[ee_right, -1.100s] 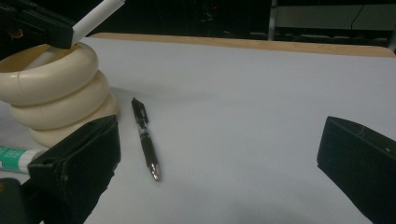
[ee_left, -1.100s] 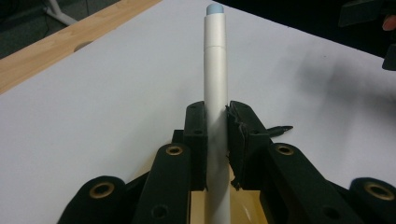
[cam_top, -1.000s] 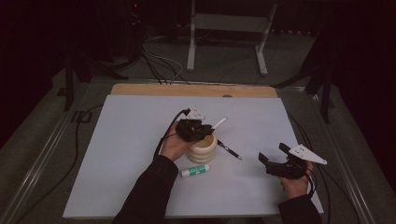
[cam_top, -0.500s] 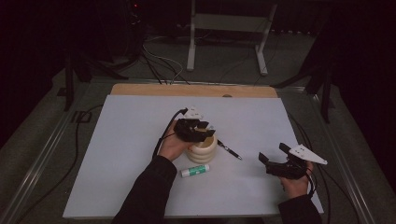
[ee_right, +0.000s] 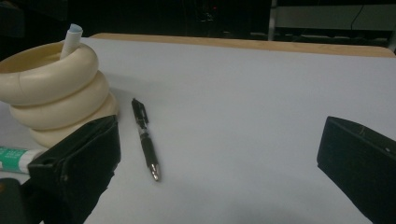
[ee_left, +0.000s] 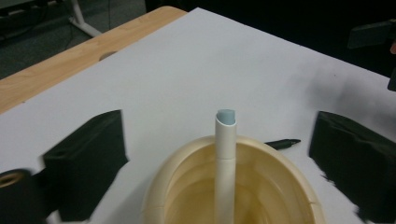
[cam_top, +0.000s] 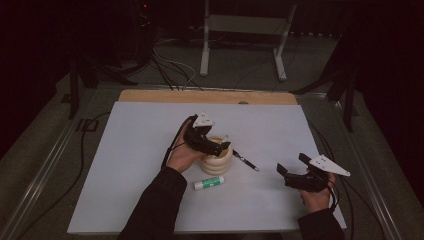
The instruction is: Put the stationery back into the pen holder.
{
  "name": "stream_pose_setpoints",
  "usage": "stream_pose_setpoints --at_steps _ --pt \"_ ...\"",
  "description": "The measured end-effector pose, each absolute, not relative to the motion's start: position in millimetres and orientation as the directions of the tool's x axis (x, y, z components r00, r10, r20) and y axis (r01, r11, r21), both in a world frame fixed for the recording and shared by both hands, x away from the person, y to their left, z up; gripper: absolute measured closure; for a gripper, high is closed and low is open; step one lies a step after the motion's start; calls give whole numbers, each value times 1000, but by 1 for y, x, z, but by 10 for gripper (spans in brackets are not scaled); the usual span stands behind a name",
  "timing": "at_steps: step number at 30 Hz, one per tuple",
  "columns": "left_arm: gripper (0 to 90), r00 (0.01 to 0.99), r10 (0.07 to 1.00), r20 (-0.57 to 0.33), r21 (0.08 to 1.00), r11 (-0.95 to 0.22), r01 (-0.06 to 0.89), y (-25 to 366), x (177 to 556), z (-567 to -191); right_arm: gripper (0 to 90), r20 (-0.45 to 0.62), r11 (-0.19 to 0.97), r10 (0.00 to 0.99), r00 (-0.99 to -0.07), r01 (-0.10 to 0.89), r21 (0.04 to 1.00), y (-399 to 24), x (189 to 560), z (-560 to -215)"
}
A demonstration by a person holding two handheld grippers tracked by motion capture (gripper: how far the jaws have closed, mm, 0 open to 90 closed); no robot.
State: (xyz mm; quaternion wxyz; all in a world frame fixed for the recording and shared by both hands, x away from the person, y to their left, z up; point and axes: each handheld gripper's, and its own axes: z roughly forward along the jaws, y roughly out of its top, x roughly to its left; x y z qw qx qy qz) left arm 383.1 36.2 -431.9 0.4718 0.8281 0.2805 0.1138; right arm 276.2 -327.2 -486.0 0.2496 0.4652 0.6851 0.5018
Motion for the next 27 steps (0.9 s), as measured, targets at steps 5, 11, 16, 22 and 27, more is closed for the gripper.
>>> stream_pose_setpoints --at_steps 5,11,16,22,27 --pt "6 805 590 -64 854 -384 350 42 381 -428 0 125 63 888 -442 387 920 -327 276 -486" --pt "7 783 620 -55 861 -367 351 54 380 -424 0 126 62 888 -442 388 920 -327 276 -486" --pt "3 779 623 -66 865 -354 357 64 376 -421 0 125 64 888 -443 388 919 -327 276 -486" --pt "0 777 628 -50 857 -372 355 73 371 -418 0 126 64 888 -443 390 918 -327 276 -486" --pt "0 771 636 -42 850 -383 362 79 367 -418 0 126 64 888 -443 390 919 -327 276 -486"
